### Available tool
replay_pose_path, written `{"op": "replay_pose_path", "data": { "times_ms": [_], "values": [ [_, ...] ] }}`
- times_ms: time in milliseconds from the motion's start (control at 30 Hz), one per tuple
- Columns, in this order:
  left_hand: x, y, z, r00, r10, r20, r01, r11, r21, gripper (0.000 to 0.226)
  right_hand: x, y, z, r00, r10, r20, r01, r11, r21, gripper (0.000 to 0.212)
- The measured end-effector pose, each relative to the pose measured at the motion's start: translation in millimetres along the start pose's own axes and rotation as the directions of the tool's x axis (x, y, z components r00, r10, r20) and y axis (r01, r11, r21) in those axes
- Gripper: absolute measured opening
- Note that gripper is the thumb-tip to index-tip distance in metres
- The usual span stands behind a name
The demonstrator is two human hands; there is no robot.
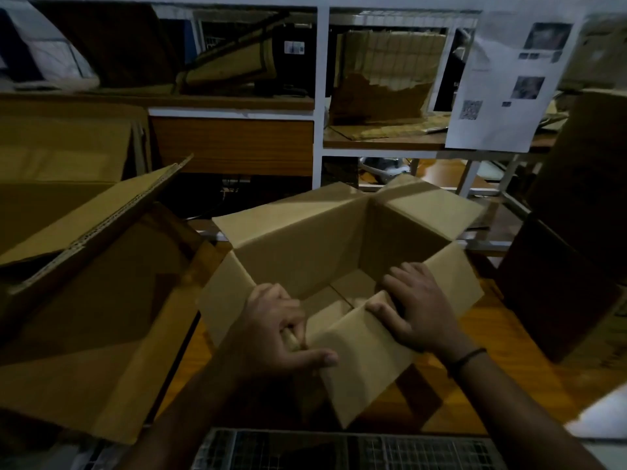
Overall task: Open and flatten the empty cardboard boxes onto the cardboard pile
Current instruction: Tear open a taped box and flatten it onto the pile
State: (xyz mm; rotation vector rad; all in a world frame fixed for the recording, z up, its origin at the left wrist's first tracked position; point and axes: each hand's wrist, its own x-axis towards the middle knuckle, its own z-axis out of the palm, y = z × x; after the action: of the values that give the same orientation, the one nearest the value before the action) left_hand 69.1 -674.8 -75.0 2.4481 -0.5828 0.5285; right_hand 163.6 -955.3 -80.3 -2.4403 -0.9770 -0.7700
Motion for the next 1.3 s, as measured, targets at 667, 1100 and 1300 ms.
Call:
{"op": "replay_pose_path", "data": {
  "times_ms": [667, 1100, 1300],
  "values": [
    [50, -77, -31, 0.943, -0.333, -0.006, 0.332, 0.941, -0.065, 0.037, 11, -37, 34, 0.975, 0.118, 0.189, -0.042, 0.931, -0.363, 0.107],
    [-11, -14, 18, 0.714, -0.502, -0.489, 0.314, 0.853, -0.417, 0.039, 31, -9, -68, 0.894, 0.083, -0.44, -0.263, 0.893, -0.366, 0.042],
    [-2, -22, 40, 0.805, -0.53, -0.266, 0.436, 0.834, -0.338, 0.073, 28, 22, -8, 0.912, 0.349, -0.217, -0.408, 0.834, -0.371, 0.067]
  ]
}}
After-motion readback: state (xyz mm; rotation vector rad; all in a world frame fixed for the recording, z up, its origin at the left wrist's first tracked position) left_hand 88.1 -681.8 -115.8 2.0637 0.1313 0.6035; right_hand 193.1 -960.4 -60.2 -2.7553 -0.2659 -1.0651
